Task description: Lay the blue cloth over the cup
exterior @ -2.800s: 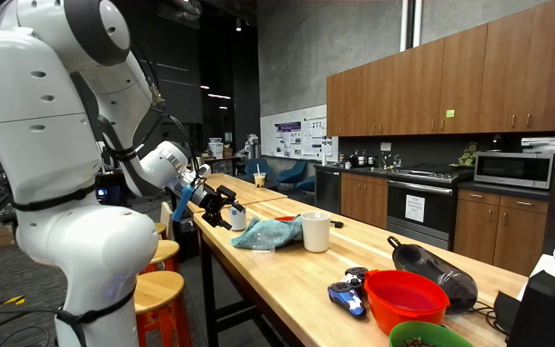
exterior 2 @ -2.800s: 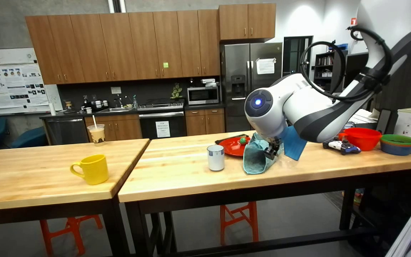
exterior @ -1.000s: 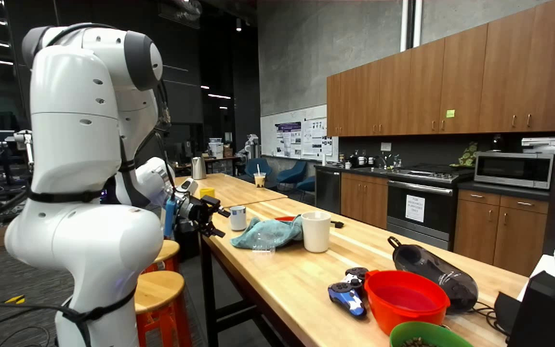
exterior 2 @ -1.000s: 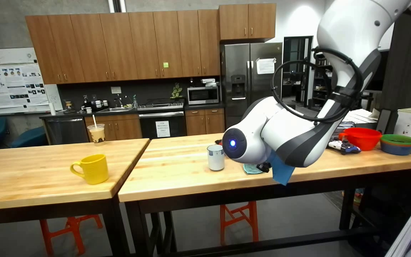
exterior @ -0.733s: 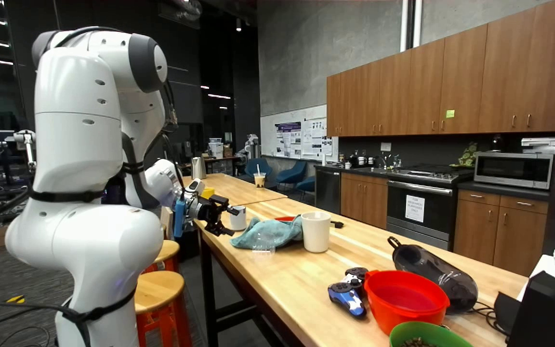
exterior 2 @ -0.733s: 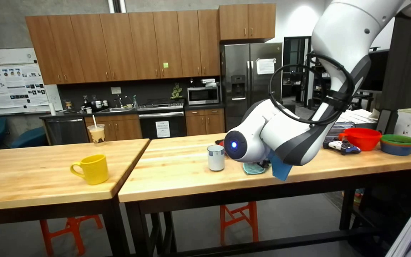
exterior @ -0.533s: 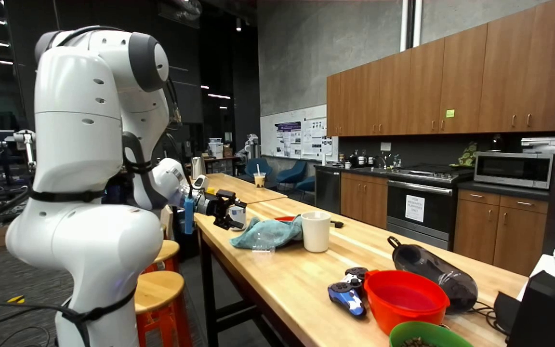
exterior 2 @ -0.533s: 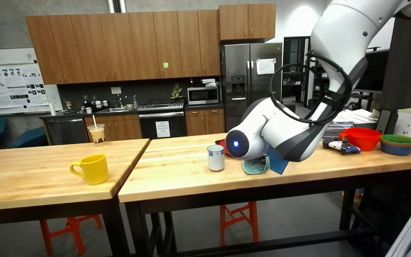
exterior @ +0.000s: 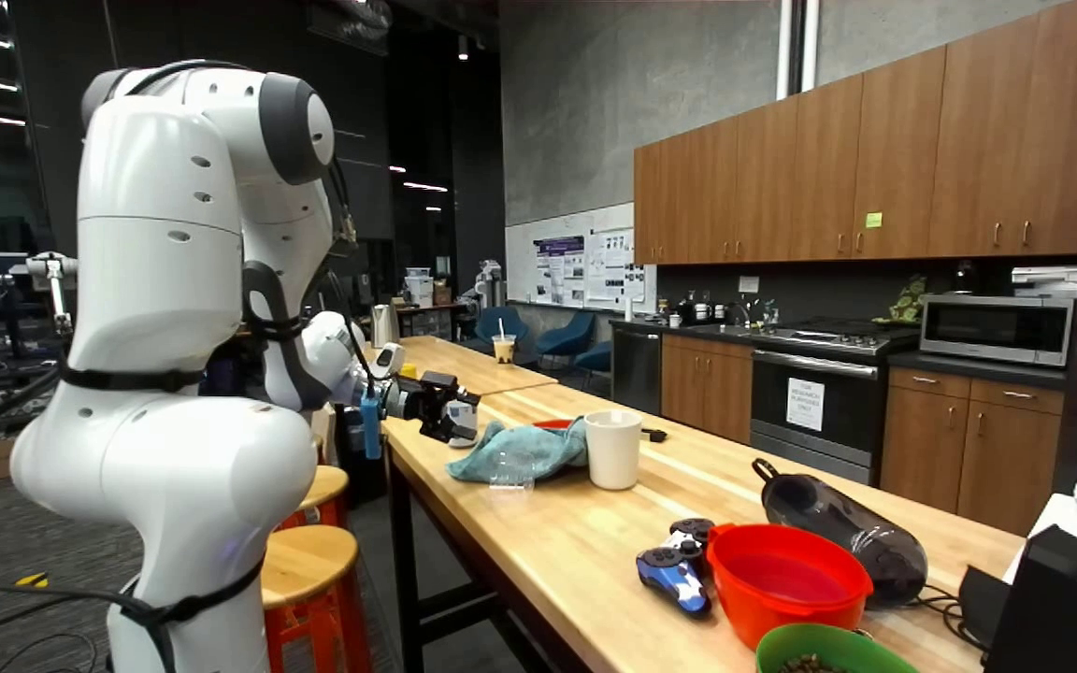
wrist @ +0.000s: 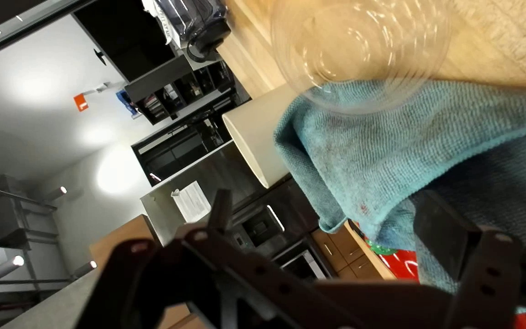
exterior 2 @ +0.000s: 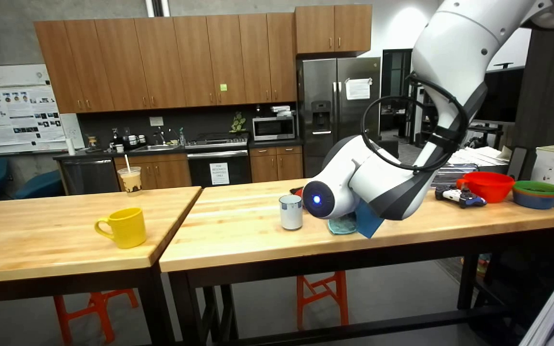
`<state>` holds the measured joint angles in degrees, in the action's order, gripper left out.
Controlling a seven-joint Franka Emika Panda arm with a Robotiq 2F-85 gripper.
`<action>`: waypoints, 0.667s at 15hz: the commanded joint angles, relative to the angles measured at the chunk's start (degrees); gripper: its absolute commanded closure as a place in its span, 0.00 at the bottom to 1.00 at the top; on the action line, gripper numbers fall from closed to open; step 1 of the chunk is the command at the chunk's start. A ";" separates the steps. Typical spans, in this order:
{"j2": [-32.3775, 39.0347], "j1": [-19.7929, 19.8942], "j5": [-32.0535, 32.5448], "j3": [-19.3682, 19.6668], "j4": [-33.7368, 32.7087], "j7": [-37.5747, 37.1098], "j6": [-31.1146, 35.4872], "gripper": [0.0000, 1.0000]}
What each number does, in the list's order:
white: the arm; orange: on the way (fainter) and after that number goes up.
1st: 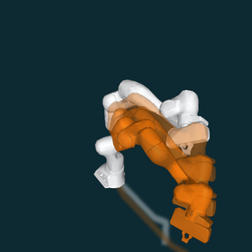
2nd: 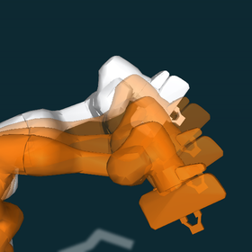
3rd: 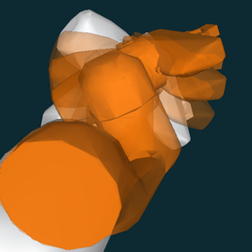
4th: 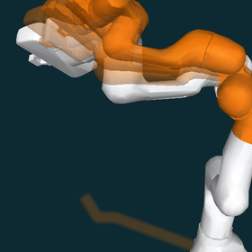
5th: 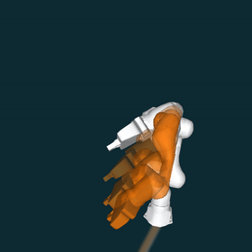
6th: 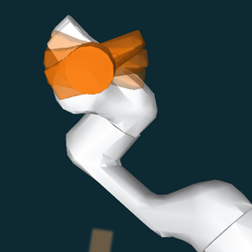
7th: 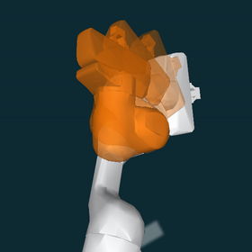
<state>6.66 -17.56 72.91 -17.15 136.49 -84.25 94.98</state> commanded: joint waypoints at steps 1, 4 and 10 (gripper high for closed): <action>1.62 -0.77 1.78 -0.29 -0.20 -5.79 -2.79 0.00; 2.37 -0.96 1.75 -0.44 -0.19 -8.51 -4.99 0.00; 4.10 -1.03 -4.89 -1.43 -1.35 -10.02 -3.95 0.00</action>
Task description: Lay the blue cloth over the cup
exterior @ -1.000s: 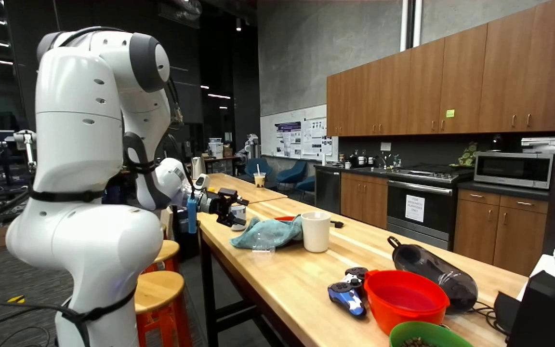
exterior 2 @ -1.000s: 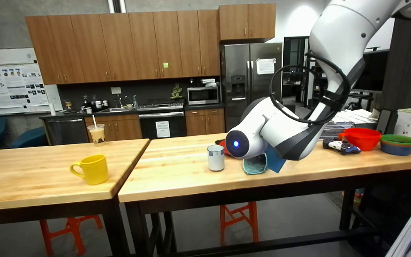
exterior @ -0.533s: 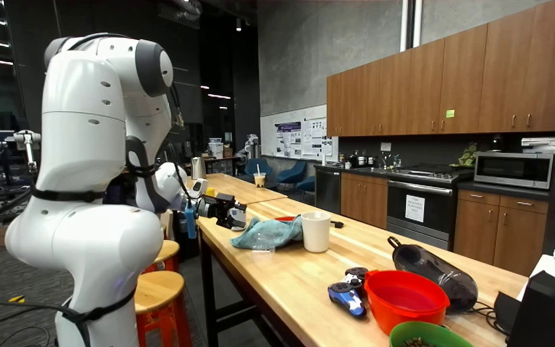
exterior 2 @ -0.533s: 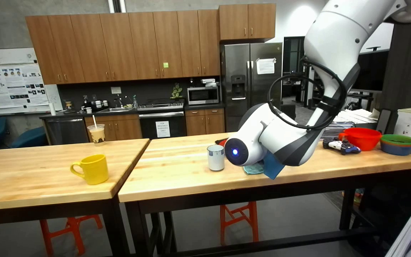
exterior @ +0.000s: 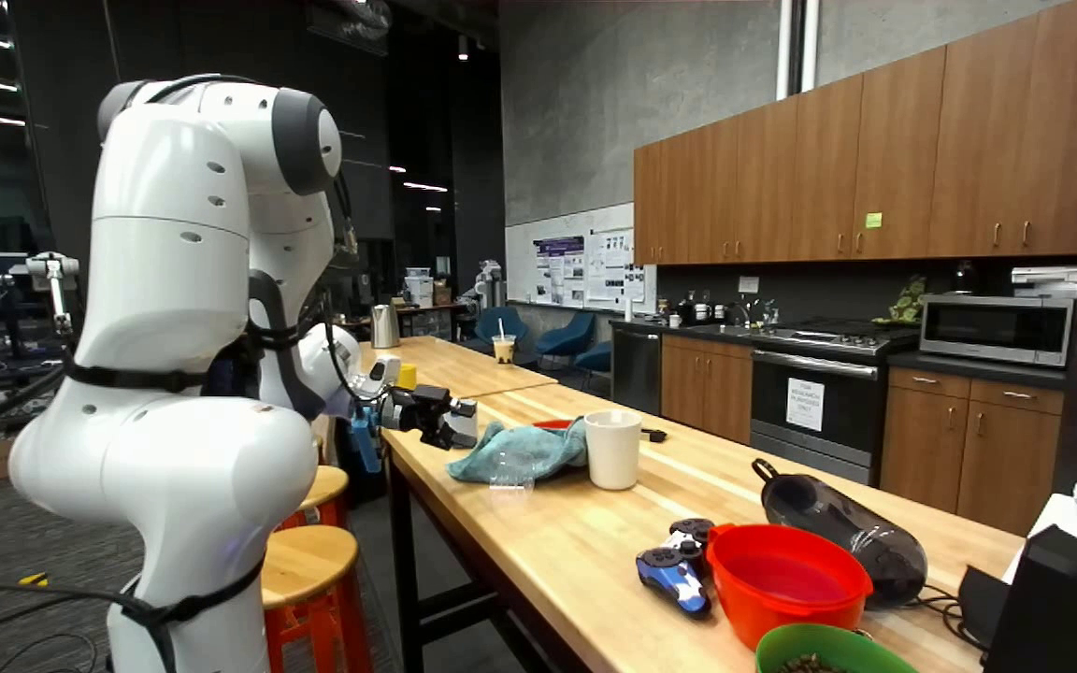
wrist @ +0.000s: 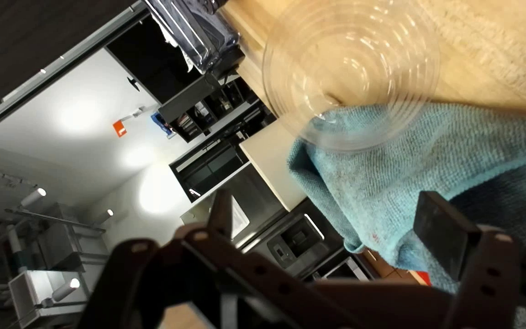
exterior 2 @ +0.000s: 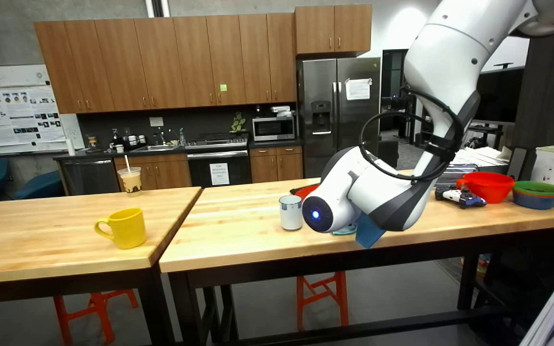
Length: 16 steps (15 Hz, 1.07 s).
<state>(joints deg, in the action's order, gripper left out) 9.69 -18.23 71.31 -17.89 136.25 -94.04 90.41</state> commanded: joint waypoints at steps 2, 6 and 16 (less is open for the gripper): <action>0.71 -0.24 -2.33 -0.50 -0.53 0.29 0.70 0.00; 0.84 -0.53 -3.37 -1.01 -0.86 0.77 1.44 0.00; 4.18 -0.28 -9.93 0.06 -3.15 -12.08 1.41 0.00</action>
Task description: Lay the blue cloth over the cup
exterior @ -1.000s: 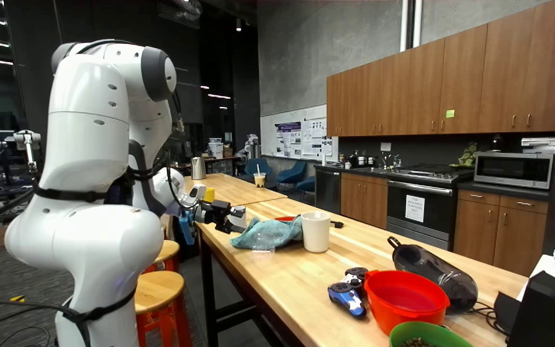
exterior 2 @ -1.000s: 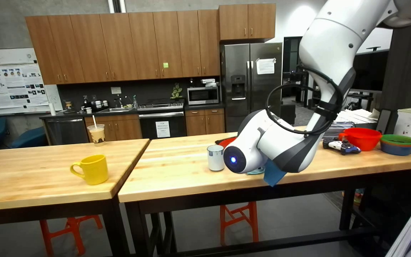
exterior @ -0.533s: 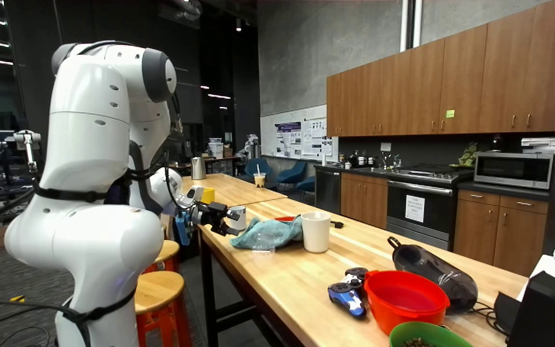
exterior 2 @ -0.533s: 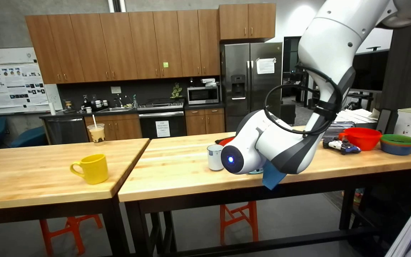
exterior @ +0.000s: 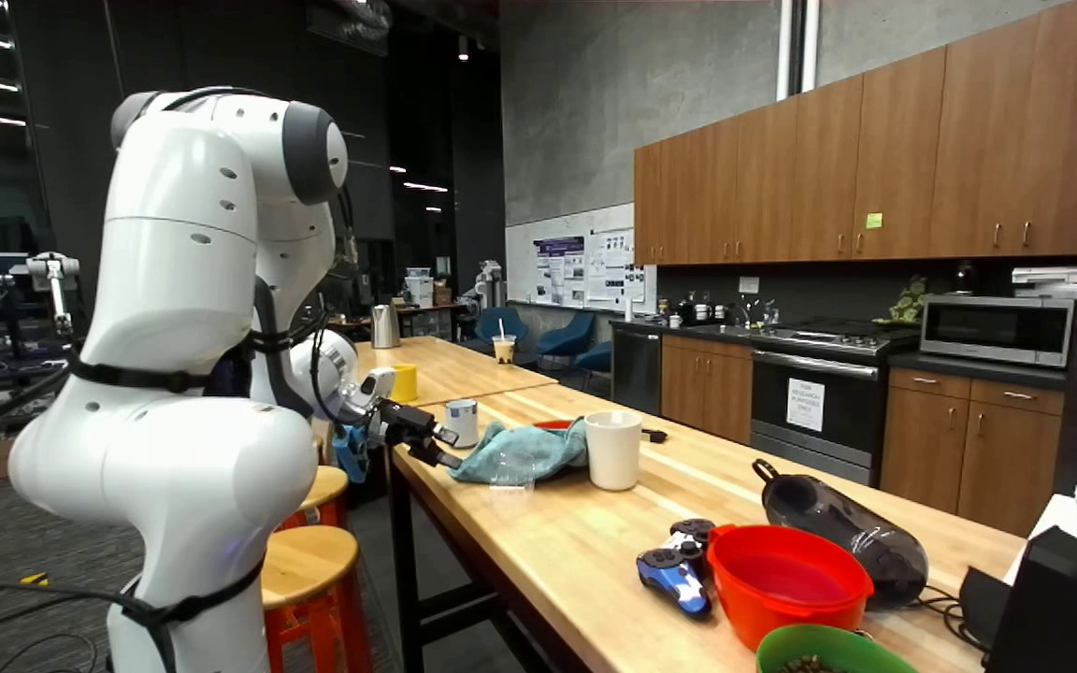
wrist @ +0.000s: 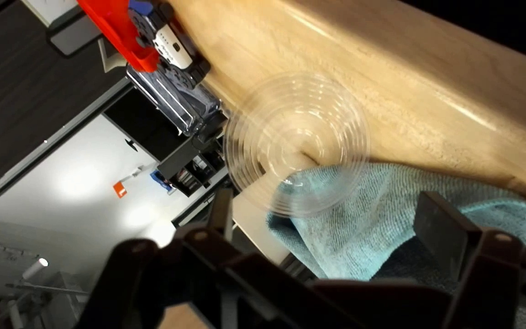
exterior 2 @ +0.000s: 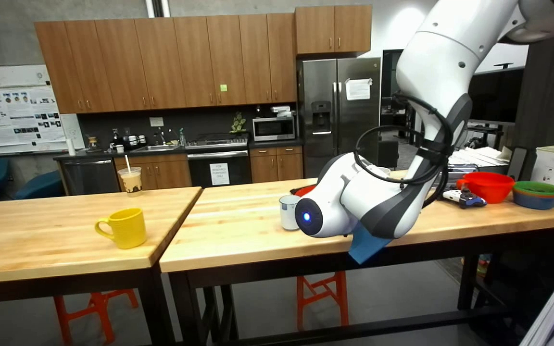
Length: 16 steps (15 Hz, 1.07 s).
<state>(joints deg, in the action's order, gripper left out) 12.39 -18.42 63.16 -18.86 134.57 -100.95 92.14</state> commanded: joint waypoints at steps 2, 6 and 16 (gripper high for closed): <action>2.40 -0.24 -1.20 1.62 -1.85 -9.82 -0.94 0.00; 4.17 -0.57 1.15 2.79 -3.00 -18.59 -4.01 0.00; 4.58 -0.03 6.29 2.22 -4.06 -18.45 -6.53 0.00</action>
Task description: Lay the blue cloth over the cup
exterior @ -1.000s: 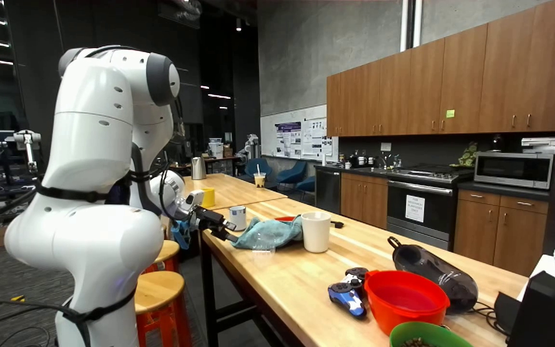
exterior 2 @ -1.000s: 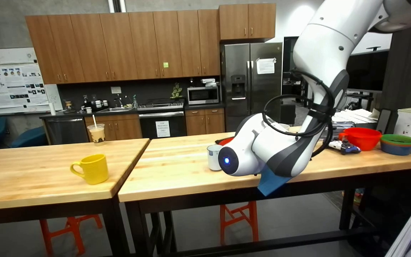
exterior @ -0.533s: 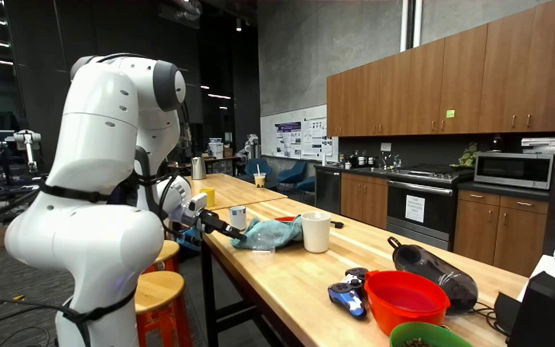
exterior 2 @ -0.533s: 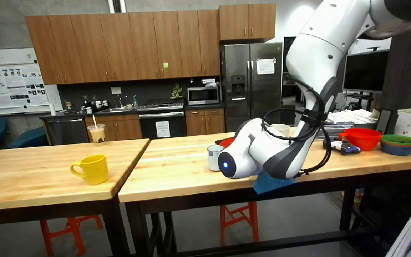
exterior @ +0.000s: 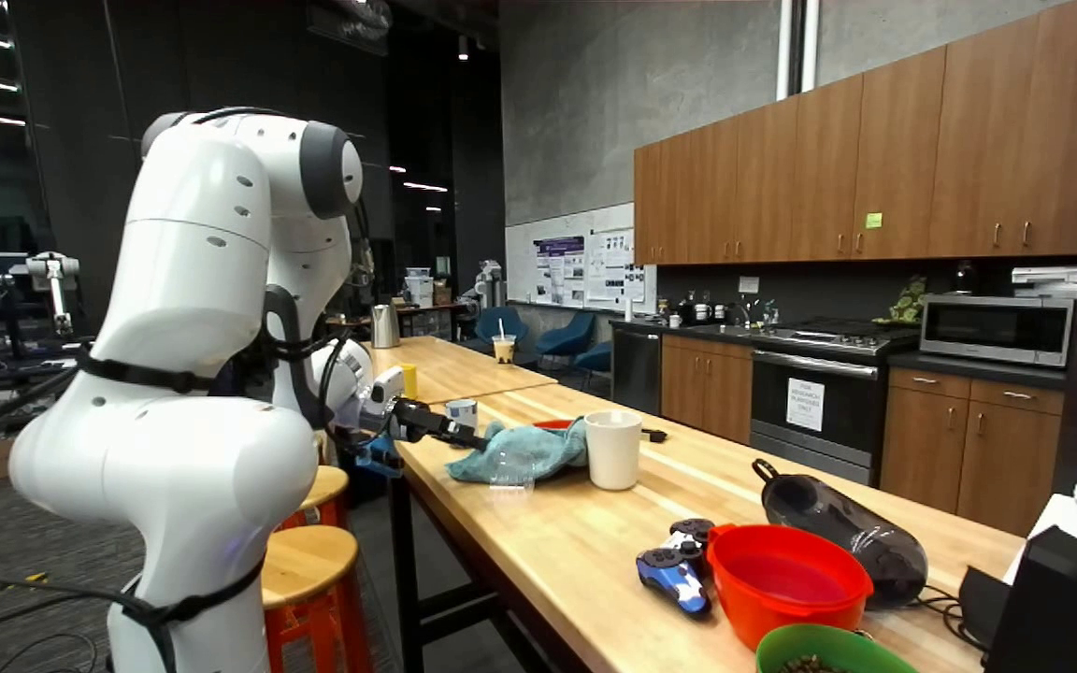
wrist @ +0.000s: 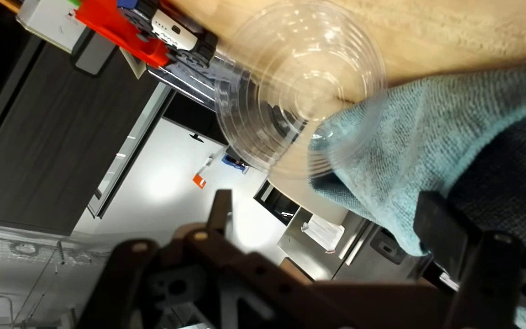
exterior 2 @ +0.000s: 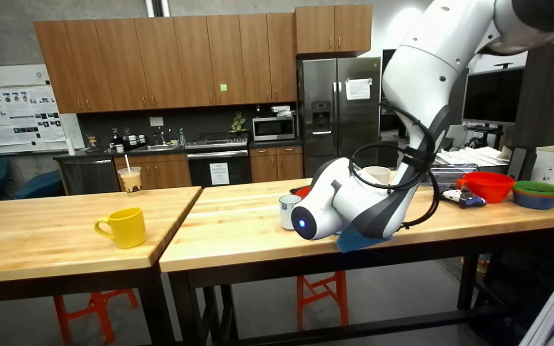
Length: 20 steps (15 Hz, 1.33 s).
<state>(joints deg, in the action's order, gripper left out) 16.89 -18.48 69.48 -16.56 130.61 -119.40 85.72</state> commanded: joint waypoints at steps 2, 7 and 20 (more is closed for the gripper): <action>0.09 0.00 -0.03 -0.11 -0.14 0.09 -0.23 0.00; -0.04 -0.04 0.32 -0.29 -0.20 -0.21 0.63 0.00; 6.70 0.25 -0.69 1.71 -1.18 -2.85 -2.72 0.00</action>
<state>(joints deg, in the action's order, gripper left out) 21.13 -18.41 69.46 -15.70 129.63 -120.62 85.09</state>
